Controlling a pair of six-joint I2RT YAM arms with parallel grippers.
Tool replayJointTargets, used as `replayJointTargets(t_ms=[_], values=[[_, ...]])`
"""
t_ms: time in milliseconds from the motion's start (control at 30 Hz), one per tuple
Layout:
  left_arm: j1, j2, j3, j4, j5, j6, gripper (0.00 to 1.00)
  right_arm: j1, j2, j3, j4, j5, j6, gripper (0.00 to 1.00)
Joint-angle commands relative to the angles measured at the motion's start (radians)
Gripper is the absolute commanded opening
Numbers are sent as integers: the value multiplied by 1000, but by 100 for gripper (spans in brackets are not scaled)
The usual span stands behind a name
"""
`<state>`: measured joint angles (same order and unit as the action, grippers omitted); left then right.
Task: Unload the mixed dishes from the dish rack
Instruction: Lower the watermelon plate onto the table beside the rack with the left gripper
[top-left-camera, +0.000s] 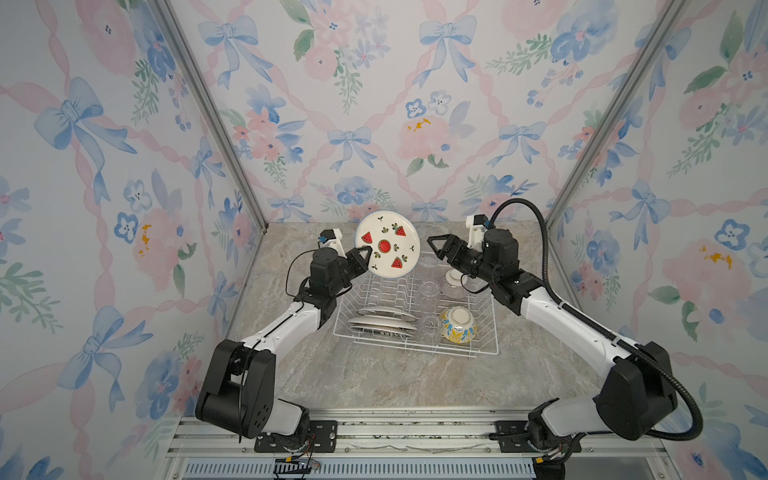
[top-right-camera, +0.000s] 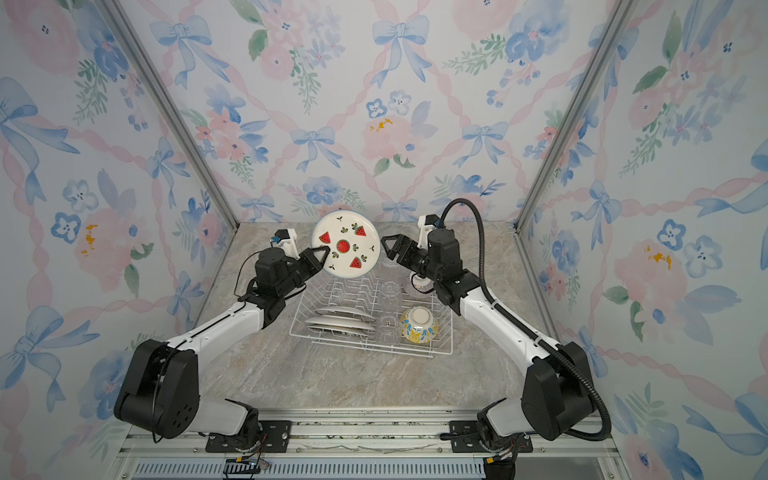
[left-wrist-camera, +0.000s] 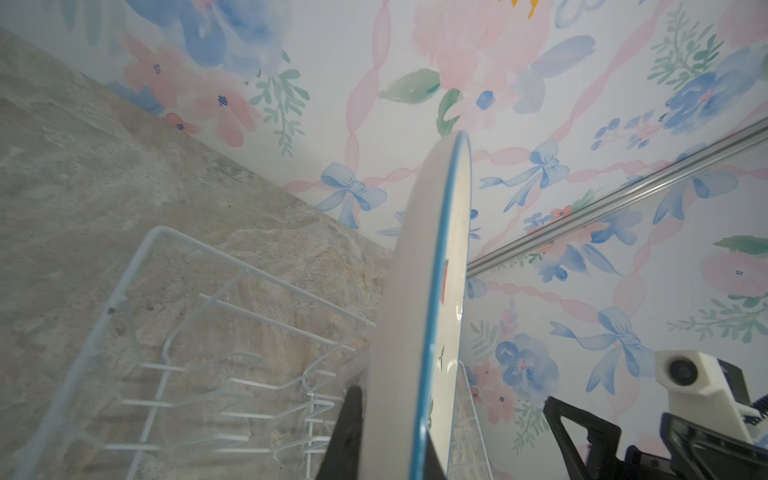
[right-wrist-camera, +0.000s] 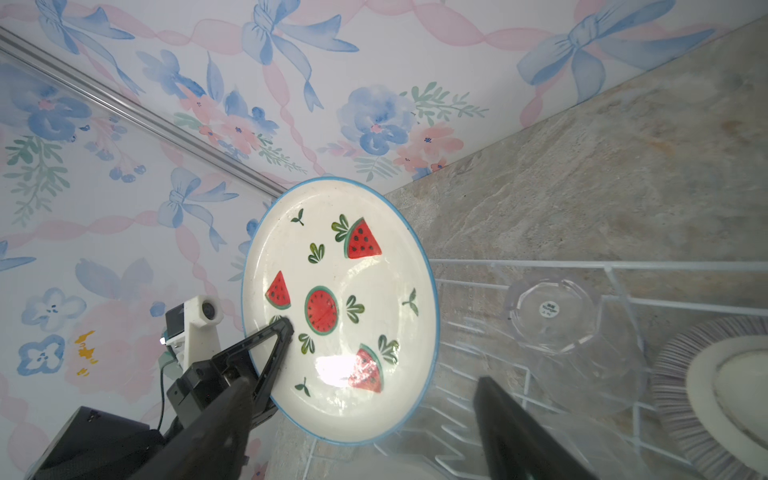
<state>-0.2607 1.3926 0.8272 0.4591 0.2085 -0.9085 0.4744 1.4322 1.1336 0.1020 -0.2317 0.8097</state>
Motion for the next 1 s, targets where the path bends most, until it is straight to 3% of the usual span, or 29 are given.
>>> replayJointTargets(t_ms=[0, 133, 367, 533, 967], values=[[82, -122, -13, 79, -66, 3, 0, -6, -36, 32, -92, 3, -92, 86], [187, -199, -71, 48, -140, -4, 0, -6, -62, 28, -166, 20, -176, 86], [334, -301, -183, -26, -174, -55, 0, 19, -109, 31, -322, 62, -260, 86], [368, -333, -267, -101, -231, -53, 0, 84, -144, 36, -426, 182, -367, 86], [388, -372, -444, -133, -227, -61, 0, 109, -180, -2, -484, 173, -410, 86]])
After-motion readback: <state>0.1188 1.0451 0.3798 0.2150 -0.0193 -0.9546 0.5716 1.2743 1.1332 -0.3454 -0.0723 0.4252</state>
